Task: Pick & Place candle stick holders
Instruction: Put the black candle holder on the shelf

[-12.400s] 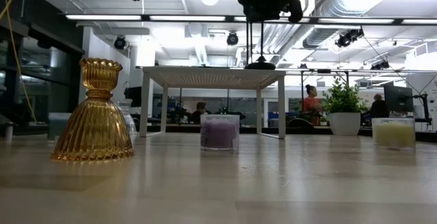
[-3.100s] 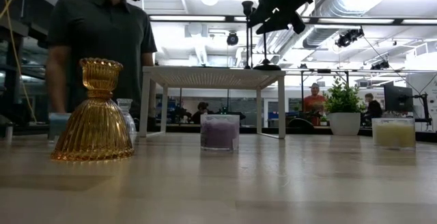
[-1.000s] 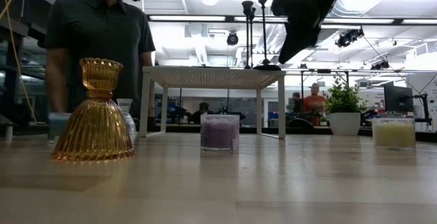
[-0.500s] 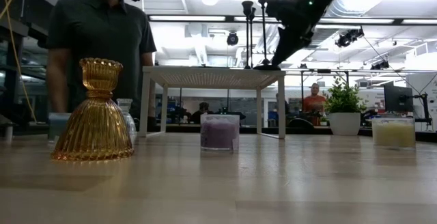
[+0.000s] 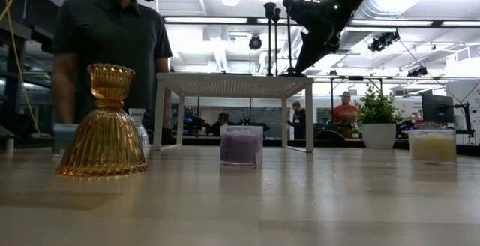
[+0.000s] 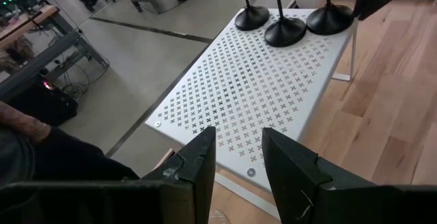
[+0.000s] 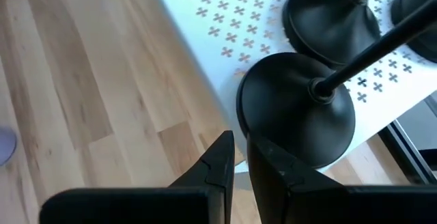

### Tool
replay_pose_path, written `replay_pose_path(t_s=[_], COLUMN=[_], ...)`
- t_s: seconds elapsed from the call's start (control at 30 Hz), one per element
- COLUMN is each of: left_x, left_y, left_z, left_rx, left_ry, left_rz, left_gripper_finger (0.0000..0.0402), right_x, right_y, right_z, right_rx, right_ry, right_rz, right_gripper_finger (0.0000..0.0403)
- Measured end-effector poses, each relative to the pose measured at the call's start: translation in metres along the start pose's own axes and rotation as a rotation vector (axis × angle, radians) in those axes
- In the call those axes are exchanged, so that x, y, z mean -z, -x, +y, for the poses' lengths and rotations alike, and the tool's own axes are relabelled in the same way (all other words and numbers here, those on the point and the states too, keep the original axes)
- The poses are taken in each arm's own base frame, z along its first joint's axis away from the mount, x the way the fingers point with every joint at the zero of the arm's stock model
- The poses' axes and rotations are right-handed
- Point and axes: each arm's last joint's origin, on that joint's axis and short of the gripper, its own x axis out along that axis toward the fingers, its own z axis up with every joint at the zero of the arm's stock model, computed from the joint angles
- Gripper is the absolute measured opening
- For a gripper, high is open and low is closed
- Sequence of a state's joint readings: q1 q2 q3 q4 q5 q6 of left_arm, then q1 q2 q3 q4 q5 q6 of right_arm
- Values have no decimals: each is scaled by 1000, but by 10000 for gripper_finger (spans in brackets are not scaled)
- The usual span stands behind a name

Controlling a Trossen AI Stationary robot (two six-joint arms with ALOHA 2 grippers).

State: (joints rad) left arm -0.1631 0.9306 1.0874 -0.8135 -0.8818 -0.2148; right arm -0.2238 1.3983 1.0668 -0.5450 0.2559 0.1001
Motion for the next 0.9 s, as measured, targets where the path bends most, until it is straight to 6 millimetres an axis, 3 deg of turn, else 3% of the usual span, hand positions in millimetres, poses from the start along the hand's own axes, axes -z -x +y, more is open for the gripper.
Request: replay_pose_path(t_s=[0.63, 0.9], left_x=[0, 0], left_y=[0, 0], left_z=[0, 0], left_rx=[-1, 0], left_ry=[0, 3], left_rz=[0, 0], left_gripper_finger=[117, 117], right_x=[-4, -2], right_y=[-2, 22], right_z=[-13, -9], right_rx=[3, -17], right_ry=[-31, -81], right_rz=[-27, -51], right_gripper_finger=[34, 34])
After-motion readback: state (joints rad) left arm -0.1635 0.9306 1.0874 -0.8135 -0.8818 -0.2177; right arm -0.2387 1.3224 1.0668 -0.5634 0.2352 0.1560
